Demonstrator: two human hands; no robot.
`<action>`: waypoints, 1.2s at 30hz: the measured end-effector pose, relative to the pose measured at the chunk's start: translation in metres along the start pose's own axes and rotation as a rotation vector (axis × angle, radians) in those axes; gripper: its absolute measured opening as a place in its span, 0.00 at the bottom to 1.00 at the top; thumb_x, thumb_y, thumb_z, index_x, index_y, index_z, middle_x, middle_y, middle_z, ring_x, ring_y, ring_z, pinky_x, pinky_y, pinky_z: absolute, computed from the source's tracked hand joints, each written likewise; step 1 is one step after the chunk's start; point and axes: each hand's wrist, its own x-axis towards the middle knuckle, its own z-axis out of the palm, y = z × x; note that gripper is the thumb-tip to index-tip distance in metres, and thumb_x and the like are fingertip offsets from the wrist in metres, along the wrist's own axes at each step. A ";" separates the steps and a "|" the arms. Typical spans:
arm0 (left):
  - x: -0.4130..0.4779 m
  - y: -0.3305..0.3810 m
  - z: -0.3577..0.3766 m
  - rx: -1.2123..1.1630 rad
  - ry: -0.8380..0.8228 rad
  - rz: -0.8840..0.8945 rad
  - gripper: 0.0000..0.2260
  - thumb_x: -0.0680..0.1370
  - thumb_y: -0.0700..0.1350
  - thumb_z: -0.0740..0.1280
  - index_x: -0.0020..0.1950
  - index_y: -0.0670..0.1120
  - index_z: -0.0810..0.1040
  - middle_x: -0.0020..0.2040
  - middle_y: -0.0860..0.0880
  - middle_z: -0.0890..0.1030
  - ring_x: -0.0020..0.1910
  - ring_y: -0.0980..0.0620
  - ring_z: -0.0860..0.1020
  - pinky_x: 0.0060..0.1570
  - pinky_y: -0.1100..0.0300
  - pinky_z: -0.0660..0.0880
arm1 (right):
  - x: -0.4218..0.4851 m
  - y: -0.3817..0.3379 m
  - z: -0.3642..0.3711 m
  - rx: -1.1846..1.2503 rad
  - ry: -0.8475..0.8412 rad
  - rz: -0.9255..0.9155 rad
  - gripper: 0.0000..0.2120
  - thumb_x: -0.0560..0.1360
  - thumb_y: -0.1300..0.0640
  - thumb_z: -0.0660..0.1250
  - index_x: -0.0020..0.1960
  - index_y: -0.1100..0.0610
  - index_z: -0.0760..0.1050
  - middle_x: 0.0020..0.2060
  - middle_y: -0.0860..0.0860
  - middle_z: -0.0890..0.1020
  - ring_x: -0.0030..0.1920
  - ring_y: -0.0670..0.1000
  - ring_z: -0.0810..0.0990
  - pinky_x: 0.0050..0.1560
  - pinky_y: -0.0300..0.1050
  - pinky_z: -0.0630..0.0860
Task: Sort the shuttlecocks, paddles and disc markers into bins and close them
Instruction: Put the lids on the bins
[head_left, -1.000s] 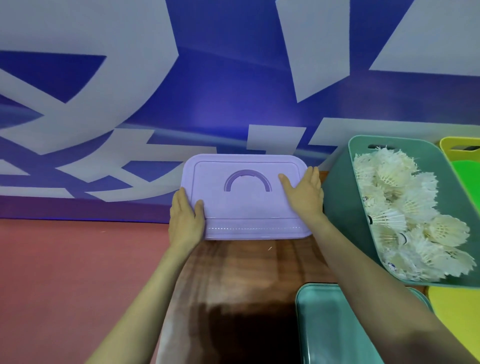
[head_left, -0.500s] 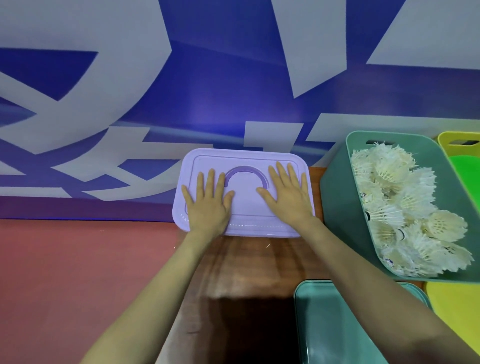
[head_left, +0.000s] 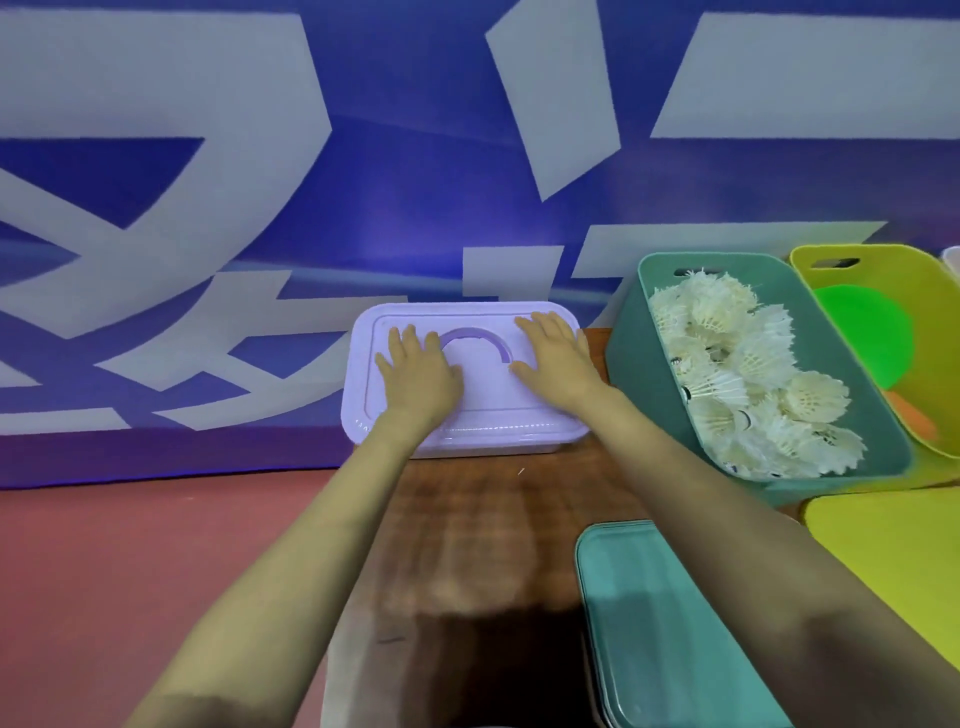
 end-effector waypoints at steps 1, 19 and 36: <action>-0.008 0.010 -0.005 -0.099 0.082 0.075 0.23 0.79 0.48 0.60 0.73 0.43 0.61 0.75 0.41 0.56 0.75 0.43 0.50 0.72 0.44 0.51 | -0.010 -0.004 -0.009 0.038 0.087 -0.020 0.27 0.78 0.48 0.61 0.74 0.54 0.58 0.74 0.53 0.60 0.75 0.54 0.53 0.73 0.55 0.51; -0.178 0.104 0.142 -0.569 0.194 0.028 0.22 0.72 0.30 0.63 0.66 0.39 0.68 0.62 0.41 0.68 0.60 0.40 0.71 0.63 0.45 0.69 | -0.253 0.142 0.008 0.134 0.331 -0.585 0.14 0.76 0.59 0.61 0.62 0.56 0.73 0.51 0.51 0.81 0.47 0.52 0.81 0.47 0.44 0.78; -0.230 0.109 0.183 -0.460 -0.103 -0.372 0.13 0.79 0.38 0.57 0.63 0.41 0.68 0.56 0.38 0.78 0.53 0.38 0.76 0.48 0.51 0.70 | -0.271 0.244 0.049 0.023 -0.405 -0.149 0.30 0.79 0.45 0.56 0.76 0.54 0.52 0.76 0.52 0.49 0.76 0.53 0.47 0.75 0.50 0.47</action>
